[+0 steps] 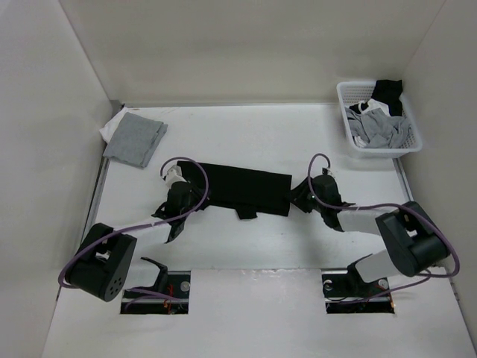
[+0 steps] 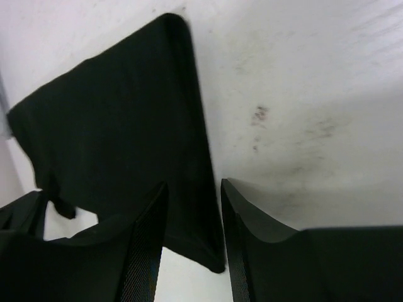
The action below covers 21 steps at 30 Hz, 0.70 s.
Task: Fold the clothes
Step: Fold the tank top
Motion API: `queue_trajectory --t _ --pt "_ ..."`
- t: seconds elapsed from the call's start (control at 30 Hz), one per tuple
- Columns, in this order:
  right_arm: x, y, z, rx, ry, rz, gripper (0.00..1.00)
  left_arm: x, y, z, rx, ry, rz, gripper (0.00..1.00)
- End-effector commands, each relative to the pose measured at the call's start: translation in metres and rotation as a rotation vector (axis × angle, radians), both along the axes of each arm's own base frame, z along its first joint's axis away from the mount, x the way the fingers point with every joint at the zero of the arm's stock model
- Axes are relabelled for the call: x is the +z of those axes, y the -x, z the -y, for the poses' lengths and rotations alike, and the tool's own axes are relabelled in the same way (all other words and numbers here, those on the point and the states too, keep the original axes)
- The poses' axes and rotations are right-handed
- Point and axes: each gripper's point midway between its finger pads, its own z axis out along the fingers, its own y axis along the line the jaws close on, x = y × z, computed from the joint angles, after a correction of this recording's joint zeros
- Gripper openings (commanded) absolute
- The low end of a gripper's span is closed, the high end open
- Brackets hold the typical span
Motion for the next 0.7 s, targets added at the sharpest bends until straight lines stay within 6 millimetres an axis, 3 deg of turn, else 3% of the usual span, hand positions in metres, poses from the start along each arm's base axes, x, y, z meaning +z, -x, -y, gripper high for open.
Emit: queue_trajectory --t 0.0,0.07,0.27,0.5,0.67 --pt "-0.014 0.003 -0.012 0.016 -0.064 -0.031 0.44 0.012 -0.003 0.006 -0.031 0.015 0.035 0.19" --pt "-0.015 0.000 -0.018 0.024 -0.098 -0.030 0.39 0.016 -0.004 0.008 -0.036 0.026 0.042 0.19" --pt "-0.004 -0.011 -0.008 -0.051 -0.143 0.009 0.01 0.039 -0.003 0.015 -0.055 0.056 0.094 0.19" --pt "0.036 0.006 0.048 -0.145 0.037 0.090 0.00 0.061 0.007 0.050 -0.141 0.088 0.123 0.22" --pt "0.089 0.017 0.083 -0.187 0.214 0.171 0.00 0.072 0.018 0.078 -0.202 0.119 0.136 0.23"
